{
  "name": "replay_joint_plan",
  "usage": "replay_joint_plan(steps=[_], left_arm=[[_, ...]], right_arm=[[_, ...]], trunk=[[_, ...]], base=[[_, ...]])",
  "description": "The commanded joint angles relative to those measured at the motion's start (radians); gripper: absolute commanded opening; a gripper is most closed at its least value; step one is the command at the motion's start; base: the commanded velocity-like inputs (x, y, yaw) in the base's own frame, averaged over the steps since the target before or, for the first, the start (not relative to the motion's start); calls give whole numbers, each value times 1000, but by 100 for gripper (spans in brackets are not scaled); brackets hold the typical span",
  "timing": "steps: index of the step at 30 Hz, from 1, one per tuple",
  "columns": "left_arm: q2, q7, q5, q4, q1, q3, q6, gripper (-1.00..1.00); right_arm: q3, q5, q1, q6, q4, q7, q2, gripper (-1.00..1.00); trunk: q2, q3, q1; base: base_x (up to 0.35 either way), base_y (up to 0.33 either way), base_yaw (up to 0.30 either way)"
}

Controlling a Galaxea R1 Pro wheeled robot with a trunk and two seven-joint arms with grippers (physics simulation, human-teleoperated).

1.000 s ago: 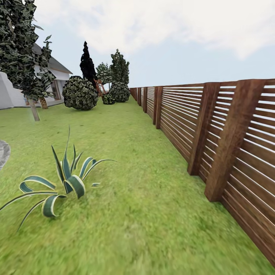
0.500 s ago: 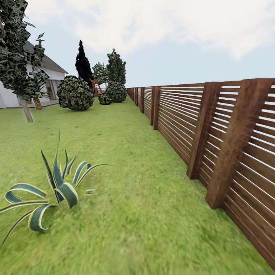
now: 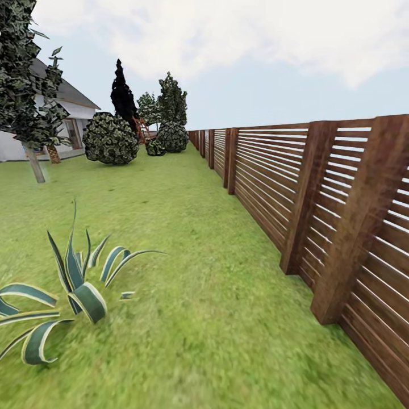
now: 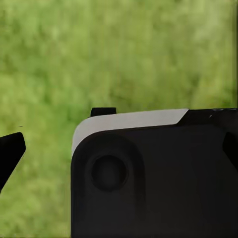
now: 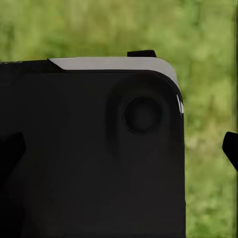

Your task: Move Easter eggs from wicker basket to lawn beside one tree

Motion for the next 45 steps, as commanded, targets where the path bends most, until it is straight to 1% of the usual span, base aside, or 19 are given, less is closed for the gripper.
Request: replay_joint_plan(steps=[1,12,19,29,45], left_arm=[[0,0,-1,1,-1,0,-3,100],[0,0,-1,1,-1,0,-4,100],[1,0,0,1,-1,0,-4,100],[2,0,0,1,-1,0,-4,100],[2,0,0,1,-1,0,-4,100]], right_arm=[[-7,0,0,-3,0,1,1,100],[-7,1,0,-3,0,1,0,100],[-17,-6,0,-3,-1,1,0,100],[-20,-10,0,-3,-2,1,0,100],[-20,-11,0,-3,-2,1,1,100]], trunk=[[0,-1,1],[0,-1,1],[0,-1,1],[0,-1,1],[0,-1,1]], base=[[320,-130,0],[319,-136,0],[319,-134,0],[319,-113,0],[319,-22,0]])
